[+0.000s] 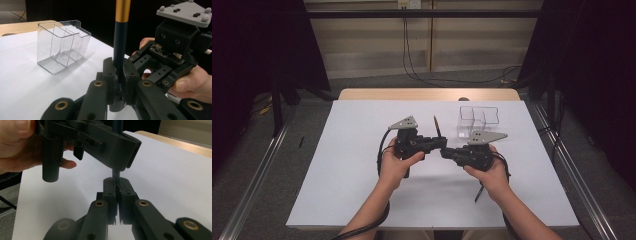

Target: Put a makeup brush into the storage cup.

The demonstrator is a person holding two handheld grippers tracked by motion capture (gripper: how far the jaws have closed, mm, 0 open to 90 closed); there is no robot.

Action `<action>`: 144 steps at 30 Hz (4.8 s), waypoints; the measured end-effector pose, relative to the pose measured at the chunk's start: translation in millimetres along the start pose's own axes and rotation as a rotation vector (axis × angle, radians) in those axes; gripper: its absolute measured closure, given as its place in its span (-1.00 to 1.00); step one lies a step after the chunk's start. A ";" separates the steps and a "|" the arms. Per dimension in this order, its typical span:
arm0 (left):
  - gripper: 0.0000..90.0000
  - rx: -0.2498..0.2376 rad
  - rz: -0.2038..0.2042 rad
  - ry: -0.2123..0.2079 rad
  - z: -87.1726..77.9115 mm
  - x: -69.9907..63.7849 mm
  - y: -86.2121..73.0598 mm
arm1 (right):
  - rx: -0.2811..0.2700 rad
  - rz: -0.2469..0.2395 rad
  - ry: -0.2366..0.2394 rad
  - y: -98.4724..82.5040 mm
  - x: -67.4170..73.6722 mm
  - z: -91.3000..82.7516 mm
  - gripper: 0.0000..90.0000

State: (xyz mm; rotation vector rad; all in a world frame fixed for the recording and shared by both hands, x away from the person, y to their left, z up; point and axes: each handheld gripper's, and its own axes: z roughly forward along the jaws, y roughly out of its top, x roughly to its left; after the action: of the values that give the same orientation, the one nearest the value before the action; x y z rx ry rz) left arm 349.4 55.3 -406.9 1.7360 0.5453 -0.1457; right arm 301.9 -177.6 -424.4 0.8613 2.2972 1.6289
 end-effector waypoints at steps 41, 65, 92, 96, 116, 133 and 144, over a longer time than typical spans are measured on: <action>0.86 -0.008 0.031 0.033 -4.9 0.5 0.7 | -0.049 0.062 -0.017 0.9 -2.5 -3.7 0.17; 0.86 0.010 0.046 0.075 -13.7 5.2 -0.8 | -0.082 0.067 -0.047 7.5 -11.6 -18.1 -0.68; 0.86 0.088 0.083 0.078 5.7 2.5 -11.4 | -0.116 0.107 -0.057 32.5 -17.8 -22.9 -0.46; 0.86 0.088 0.088 0.073 8.4 1.0 -12.0 | -0.116 0.117 -0.048 32.5 -18.4 -20.9 -0.30; 0.86 0.112 0.107 0.058 18.0 -4.2 -15.2 | -0.117 0.128 -0.006 34.1 -14.4 -14.6 0.57; 0.73 0.073 0.097 0.049 16.4 -5.5 -14.3 | -0.148 0.128 0.013 36.2 -13.5 -15.5 0.87; 0.10 0.017 0.088 0.040 8.2 -5.7 -12.0 | -0.159 0.122 -0.001 38.6 -17.3 -22.6 0.87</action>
State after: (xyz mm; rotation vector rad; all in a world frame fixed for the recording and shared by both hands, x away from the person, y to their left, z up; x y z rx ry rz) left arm 340.7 47.7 -417.4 1.7797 0.4975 -0.0538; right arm 318.5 -196.7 -383.6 0.9800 2.1165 1.8320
